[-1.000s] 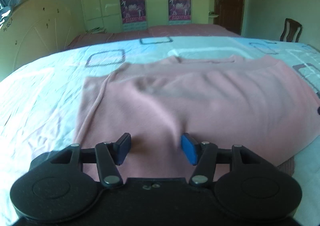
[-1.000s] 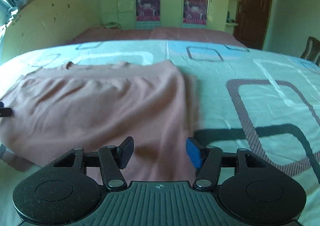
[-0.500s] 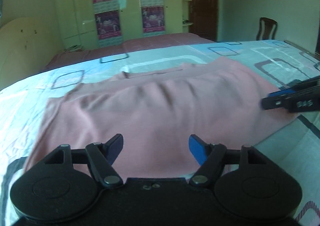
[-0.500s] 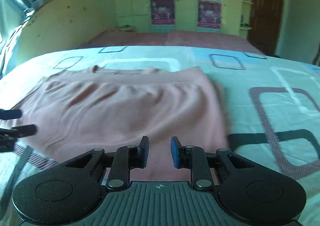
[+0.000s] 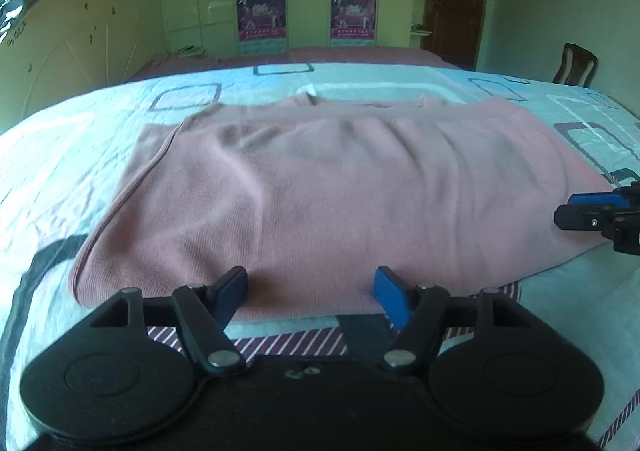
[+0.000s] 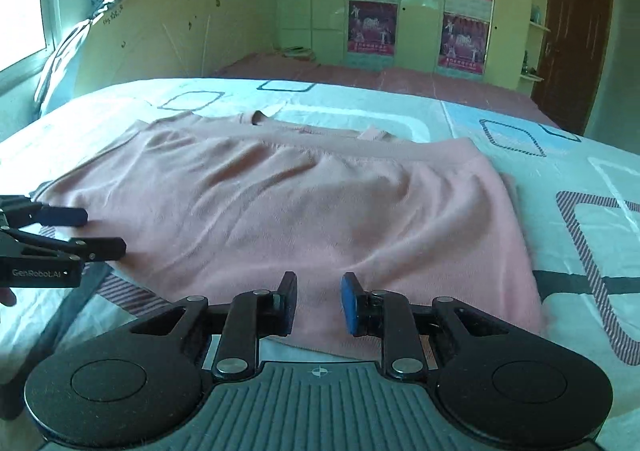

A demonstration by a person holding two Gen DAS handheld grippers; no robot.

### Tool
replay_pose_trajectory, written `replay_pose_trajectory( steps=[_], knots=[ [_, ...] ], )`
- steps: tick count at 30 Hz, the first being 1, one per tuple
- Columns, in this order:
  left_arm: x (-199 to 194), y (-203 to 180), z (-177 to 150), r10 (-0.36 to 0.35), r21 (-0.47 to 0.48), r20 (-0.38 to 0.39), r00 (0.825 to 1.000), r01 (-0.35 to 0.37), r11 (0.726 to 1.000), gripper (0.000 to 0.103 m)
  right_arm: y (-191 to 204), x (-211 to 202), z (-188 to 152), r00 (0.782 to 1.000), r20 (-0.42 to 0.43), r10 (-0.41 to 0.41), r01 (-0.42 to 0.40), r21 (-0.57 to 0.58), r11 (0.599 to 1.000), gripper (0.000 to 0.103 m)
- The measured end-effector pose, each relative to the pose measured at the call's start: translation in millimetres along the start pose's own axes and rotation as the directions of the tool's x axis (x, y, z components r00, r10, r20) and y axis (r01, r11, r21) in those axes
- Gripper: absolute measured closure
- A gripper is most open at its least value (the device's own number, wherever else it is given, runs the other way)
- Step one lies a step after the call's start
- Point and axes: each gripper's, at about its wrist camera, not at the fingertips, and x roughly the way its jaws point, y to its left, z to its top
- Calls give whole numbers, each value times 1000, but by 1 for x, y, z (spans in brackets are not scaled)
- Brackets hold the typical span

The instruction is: Fold small clothes

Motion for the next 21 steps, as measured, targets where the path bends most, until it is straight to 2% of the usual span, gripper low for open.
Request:
replay_pose_trajectory(
  steps=[2, 4, 7, 9, 11, 13, 14, 21],
  knots=[
    [0, 1, -1, 0, 6, 5, 1000, 0, 1000, 33, 9, 22, -5, 995, -96, -30, 27, -30, 999, 79],
    [-1, 2, 1, 1, 7, 5, 1000, -1, 1000, 33, 10, 25, -9, 997, -66, -36, 33, -44, 998, 79],
    [-7, 13, -1, 33, 4, 14, 999, -33, 999, 32, -1, 20, -8, 997, -66, -44, 41, -35, 999, 79],
    [-10, 30, -2, 70, -25, 17, 997, -70, 997, 32, -21, 13, -10, 988, -44, -145, 145, -4, 989, 79],
    [-10, 48, -5, 112, -47, 5, 994, -112, 993, 31, -58, 10, -17, 971, -85, -223, 229, 74, 971, 79],
    [-13, 68, -9, 111, -85, 1, 994, -111, 990, 31, -87, 1, -26, 975, -89, -204, 215, 146, 966, 79],
    [-15, 72, -10, 108, -90, 3, 994, -108, 990, 32, -94, -3, -28, 974, -90, -208, 219, 138, 966, 79],
    [-13, 68, -9, 127, -82, 1, 992, -126, 989, 32, -96, -9, -30, 973, -92, -213, 225, 137, 965, 79]
  ],
)
